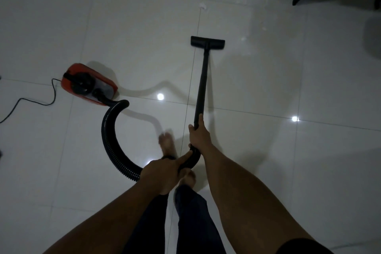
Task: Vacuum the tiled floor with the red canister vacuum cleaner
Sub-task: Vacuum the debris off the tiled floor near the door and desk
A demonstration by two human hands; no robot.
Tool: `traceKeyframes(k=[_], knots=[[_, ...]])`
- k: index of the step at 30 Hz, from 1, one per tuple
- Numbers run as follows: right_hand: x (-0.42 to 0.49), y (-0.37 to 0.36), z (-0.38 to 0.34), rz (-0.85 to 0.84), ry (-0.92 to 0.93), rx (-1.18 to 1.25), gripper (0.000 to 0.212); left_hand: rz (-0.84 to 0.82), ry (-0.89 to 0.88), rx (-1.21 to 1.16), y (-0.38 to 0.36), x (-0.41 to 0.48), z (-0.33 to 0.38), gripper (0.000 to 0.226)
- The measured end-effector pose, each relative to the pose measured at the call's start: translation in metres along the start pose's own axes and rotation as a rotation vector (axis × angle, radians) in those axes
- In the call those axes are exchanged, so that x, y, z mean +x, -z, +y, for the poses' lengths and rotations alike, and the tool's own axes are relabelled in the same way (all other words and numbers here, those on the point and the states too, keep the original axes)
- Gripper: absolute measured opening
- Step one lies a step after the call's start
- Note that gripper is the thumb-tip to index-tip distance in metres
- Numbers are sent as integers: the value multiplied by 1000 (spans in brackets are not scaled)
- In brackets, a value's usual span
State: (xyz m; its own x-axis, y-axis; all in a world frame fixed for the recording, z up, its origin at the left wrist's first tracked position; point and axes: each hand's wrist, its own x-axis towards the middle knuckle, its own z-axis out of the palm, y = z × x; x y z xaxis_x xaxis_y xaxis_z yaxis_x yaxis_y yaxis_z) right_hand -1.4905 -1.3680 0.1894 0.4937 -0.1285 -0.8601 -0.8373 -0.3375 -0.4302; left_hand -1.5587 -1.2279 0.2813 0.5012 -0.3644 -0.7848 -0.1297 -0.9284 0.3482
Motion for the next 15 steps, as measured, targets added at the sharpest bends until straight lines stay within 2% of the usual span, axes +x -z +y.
traceKeyframes(k=[4, 10, 13, 15], knots=[[16, 3, -34, 12, 51, -24, 85, 36, -41, -21, 35, 16, -10, 57], [53, 7, -97, 43, 1, -30, 76, 34, -85, -34, 99, 47, -32, 59], [67, 5, -136, 42, -18, -29, 73, 38, -61, -31, 133, 55, -43, 66], [77, 4, -158, 50, -26, -48, 72, 6, -43, -30, 156, 61, -50, 63]])
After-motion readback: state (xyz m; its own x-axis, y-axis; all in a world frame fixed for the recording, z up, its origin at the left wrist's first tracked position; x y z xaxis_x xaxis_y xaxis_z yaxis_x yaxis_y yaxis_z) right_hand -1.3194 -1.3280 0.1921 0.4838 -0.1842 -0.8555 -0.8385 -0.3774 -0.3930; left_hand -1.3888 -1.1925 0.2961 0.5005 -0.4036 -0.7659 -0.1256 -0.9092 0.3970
